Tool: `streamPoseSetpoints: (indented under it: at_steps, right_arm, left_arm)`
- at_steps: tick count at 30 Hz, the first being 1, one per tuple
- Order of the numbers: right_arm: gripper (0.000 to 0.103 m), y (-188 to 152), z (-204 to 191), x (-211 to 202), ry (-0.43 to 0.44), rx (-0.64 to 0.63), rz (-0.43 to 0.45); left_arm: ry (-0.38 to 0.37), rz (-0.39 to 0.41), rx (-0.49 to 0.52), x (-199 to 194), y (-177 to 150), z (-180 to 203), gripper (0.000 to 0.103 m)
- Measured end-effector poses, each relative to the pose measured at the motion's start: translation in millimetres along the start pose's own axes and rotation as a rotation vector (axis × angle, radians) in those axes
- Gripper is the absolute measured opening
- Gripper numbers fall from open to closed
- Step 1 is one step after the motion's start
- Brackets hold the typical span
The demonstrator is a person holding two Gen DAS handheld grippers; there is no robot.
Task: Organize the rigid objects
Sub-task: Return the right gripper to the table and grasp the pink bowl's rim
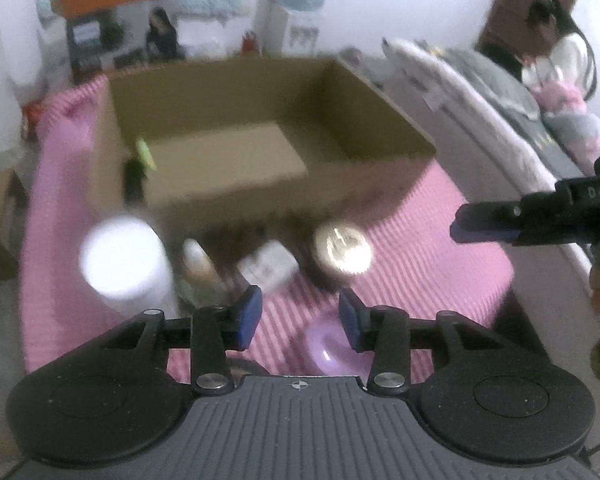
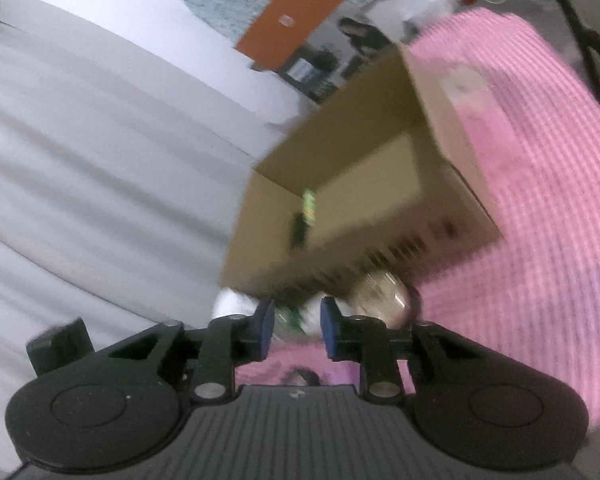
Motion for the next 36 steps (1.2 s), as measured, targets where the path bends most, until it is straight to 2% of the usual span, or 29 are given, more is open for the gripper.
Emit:
streamPoseSetpoints:
  at_steps: [5,8,10,17,22,27,29,30,36]
  right_arm:
    - [0.034,-29,20,11,-0.075,-0.003,-0.018]
    - [0.048,-42,23,24,-0.132,-0.043,-0.037]
    - [0.048,-47,23,35,-0.164,-0.071,-0.047]
    - [0.048,-61,24,53,-0.238,-0.168,-0.076]
    - [0.047,-61,25,75,-0.264,-0.206,-0.103]
    - [0.040,-60,27,88,-0.267,-0.227,-0.122]
    - [0.036,-58,26,90,-0.268,-0.234,-0.122]
    - [0.030,-57,27,91,-0.269,-0.236,-0.121]
    - [0.024,-52,29,90,-0.273,-0.238,-0.112]
  left_arm:
    - [-0.056,-0.087,0.026,29,-19,16,0.052]
    - [-0.056,-0.112,0.072,35,-25,30,0.059]
    - [-0.050,-0.117,0.106,39,-27,37,0.069]
    - [-0.021,-0.151,0.182,52,-31,47,0.075]
    - [-0.014,-0.189,0.201,66,-33,49,0.075]
    - [-0.018,-0.211,0.212,76,-32,51,0.075]
    - [-0.018,-0.204,0.223,77,-32,53,0.075]
    - [-0.016,-0.203,0.227,77,-31,54,0.075]
    - [-0.006,-0.188,0.240,82,-27,54,0.075]
Point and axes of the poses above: each gripper's, at about its wrist camera, not at the fingertips, and x roughly the way its jaws point, z to its right, y to its top, the point moved 1 cm from there along x, roughly the way its jaws point, and after that the axes turned 11 degrees about x, right-handed, at the moved point
